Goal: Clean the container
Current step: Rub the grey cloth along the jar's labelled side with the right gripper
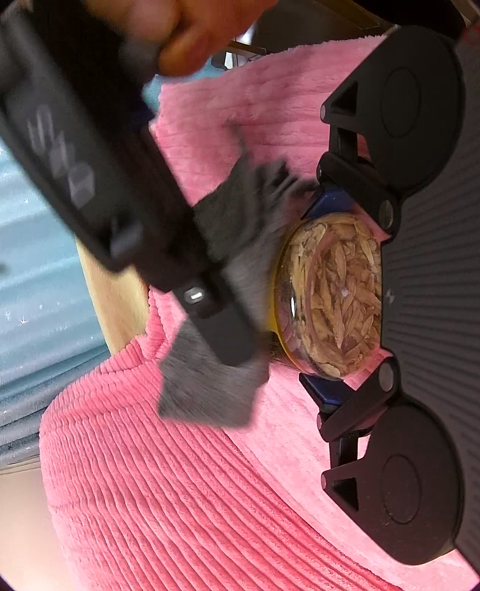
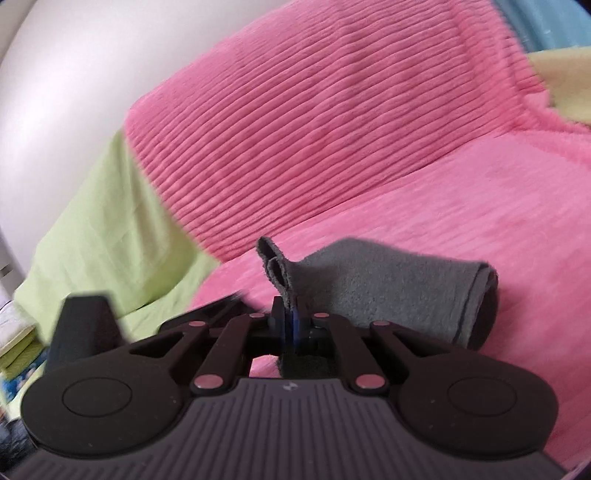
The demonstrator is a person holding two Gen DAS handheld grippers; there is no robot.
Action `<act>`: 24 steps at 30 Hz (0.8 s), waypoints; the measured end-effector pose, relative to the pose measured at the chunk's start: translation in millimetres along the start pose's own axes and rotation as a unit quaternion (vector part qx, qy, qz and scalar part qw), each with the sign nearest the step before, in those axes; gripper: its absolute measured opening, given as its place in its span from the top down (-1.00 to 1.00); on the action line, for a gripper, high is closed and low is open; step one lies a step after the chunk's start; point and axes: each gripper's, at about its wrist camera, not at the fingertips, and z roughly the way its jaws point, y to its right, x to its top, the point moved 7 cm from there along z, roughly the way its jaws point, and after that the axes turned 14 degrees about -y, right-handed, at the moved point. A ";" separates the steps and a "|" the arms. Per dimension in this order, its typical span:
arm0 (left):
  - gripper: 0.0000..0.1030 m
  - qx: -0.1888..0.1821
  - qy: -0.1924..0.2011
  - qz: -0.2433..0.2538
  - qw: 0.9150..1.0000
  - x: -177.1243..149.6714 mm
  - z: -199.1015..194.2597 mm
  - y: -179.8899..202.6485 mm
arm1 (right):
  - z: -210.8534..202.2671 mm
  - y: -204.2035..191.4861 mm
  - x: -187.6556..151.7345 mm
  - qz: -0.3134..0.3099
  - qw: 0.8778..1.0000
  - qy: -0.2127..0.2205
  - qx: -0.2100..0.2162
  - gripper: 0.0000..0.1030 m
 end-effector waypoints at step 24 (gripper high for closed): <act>-0.64 0.001 -0.003 -0.001 1.000 6.2 5.3 -4.8 | -1.7 4.9 3.9 0.024 1.000 -0.001 0.008 0.98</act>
